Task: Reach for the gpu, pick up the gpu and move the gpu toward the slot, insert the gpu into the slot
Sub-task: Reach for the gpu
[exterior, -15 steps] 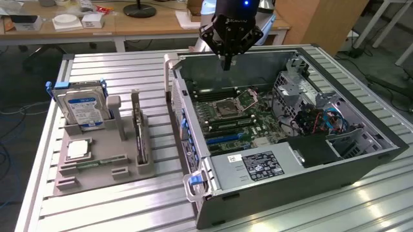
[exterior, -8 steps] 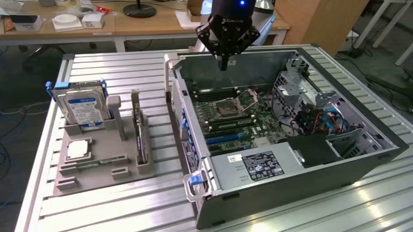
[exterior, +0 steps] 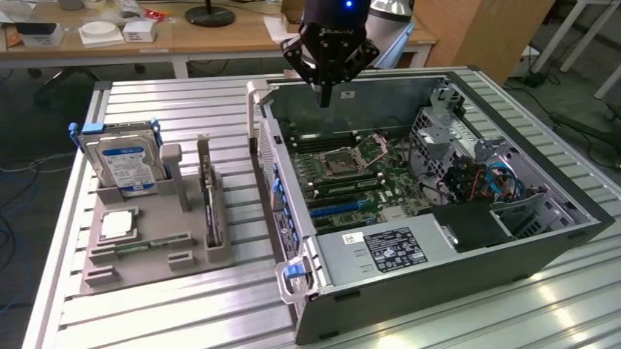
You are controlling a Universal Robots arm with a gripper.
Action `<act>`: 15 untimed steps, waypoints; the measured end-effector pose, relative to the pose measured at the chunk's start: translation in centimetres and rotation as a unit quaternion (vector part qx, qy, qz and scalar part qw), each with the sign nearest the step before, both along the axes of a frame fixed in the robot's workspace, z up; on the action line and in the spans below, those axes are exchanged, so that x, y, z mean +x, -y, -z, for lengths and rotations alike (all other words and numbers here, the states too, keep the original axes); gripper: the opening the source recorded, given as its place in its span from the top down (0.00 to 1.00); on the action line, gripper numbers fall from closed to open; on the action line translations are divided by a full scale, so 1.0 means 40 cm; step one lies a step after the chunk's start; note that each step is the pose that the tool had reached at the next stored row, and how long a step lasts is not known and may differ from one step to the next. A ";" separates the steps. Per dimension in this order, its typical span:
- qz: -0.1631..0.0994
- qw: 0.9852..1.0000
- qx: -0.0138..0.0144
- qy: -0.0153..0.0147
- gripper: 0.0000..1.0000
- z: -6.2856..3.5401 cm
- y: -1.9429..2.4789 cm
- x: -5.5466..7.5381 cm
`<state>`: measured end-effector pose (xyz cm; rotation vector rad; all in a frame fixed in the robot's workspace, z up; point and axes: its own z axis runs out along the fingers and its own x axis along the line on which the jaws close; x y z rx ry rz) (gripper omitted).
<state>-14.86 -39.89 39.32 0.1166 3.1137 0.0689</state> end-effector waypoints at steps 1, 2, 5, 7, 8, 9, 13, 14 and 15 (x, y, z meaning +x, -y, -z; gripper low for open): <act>0.000 1.000 0.000 0.000 0.90 0.000 0.000 -0.004; 0.000 1.000 0.000 0.000 0.90 0.000 0.000 -0.008; 0.000 1.000 0.000 0.000 0.90 0.000 0.000 -0.018; 0.000 1.000 0.000 0.000 0.90 0.000 0.000 -0.024; 0.000 1.000 0.000 0.000 0.90 0.000 0.000 -0.027; 0.000 1.000 0.000 0.000 0.90 0.000 0.000 -0.030; 0.000 1.000 0.000 0.000 0.90 0.000 0.000 -0.039; 0.000 1.000 0.000 0.000 0.90 0.000 0.000 -0.041; 0.000 1.000 0.000 0.000 0.90 0.000 0.000 -0.043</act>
